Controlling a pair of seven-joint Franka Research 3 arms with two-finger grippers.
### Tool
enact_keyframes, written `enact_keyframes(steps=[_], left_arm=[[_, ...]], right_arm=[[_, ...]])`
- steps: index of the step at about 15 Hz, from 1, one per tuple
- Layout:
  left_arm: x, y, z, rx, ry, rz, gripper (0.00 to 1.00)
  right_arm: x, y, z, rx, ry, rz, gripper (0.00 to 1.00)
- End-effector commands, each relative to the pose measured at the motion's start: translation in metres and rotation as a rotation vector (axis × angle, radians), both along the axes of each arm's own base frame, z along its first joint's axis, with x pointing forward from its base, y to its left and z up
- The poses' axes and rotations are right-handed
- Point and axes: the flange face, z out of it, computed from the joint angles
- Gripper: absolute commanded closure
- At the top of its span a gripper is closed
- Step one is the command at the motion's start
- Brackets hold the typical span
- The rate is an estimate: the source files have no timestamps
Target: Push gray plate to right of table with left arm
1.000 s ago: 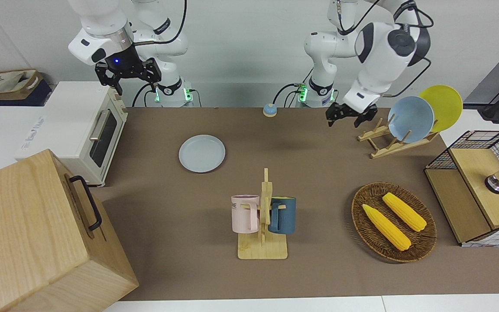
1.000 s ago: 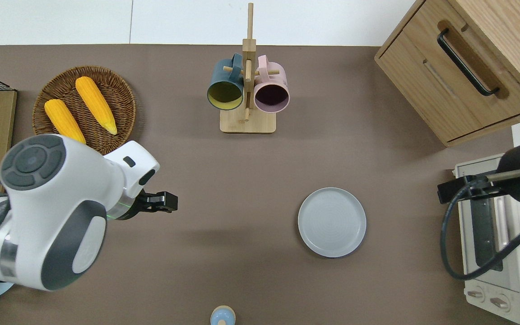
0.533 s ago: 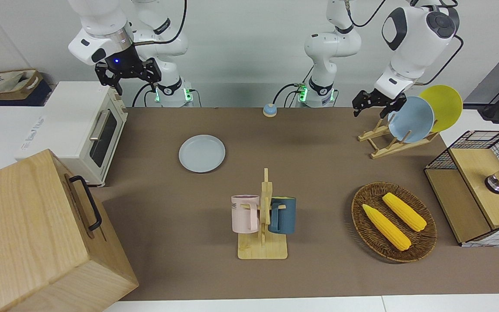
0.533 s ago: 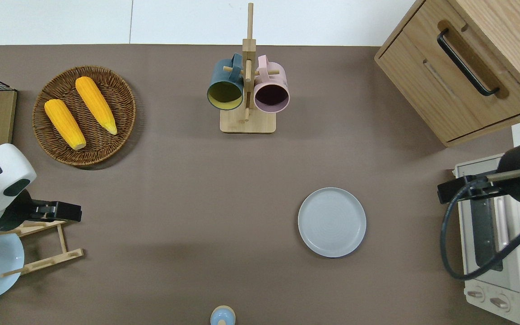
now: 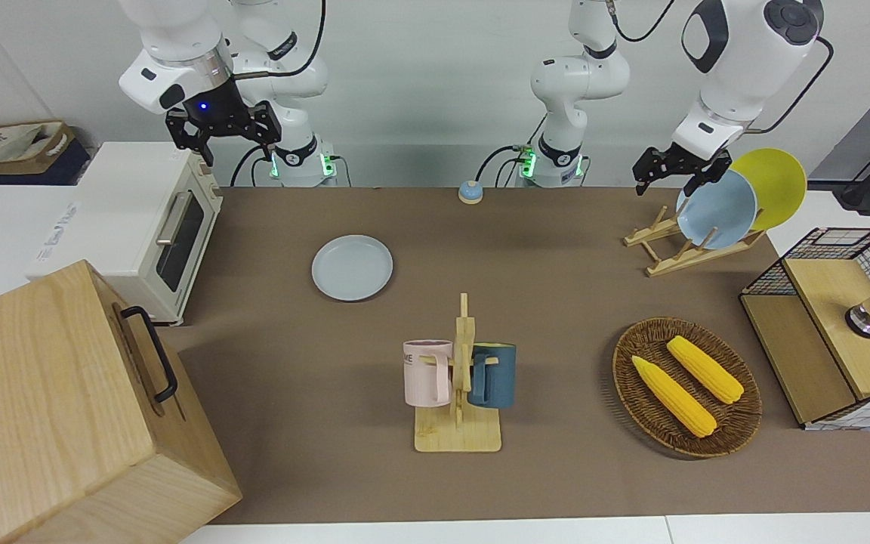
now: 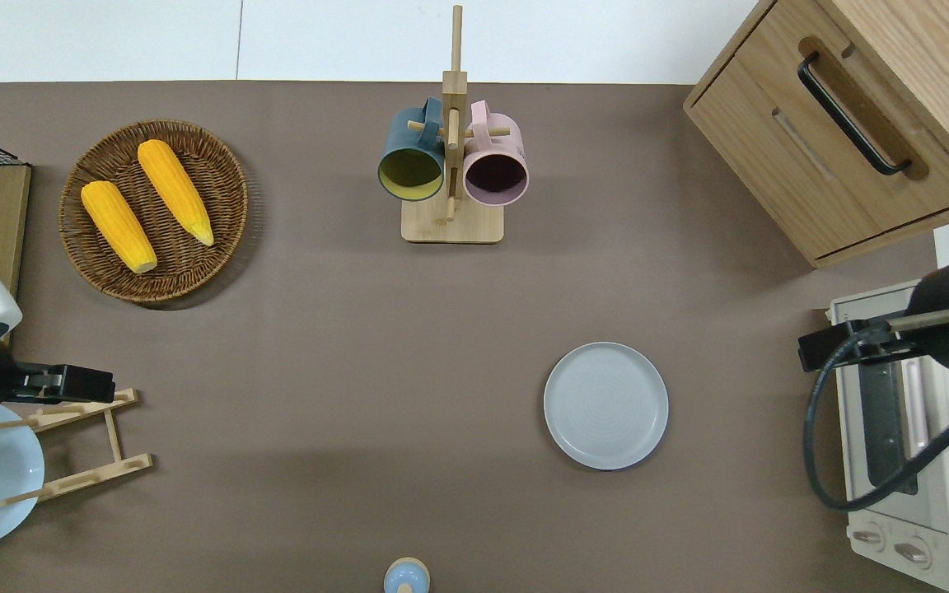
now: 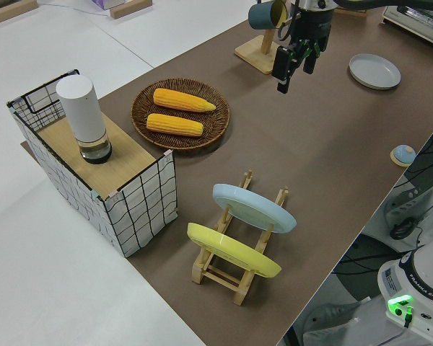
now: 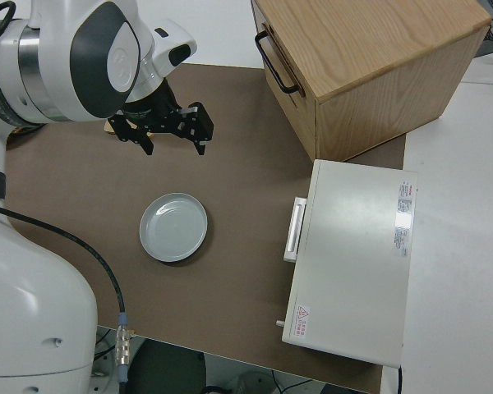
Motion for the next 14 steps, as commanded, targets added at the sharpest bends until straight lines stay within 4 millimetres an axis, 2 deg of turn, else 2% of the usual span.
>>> enact_keyframes(steps=[1,4,10,14], left_arm=[[-0.001,0.017,0.018,0.017,-0.013,0.012,0.0],[-0.001,0.021,0.031,0.017,-0.028,0.021,0.01],[-0.002,0.024,0.036,0.013,-0.035,0.036,0.0],[0.0,0.014,0.051,0.018,-0.067,0.012,0.0]], right_arm=[[-0.003,-0.002,0.004,0.002,0.004,-0.015,0.017],[-0.003,-0.002,0.004,0.002,0.004,-0.015,0.017],[-0.003,-0.001,0.004,0.002,0.004,-0.014,0.017],[-0.003,-0.002,0.004,0.001,0.004,-0.017,0.017]])
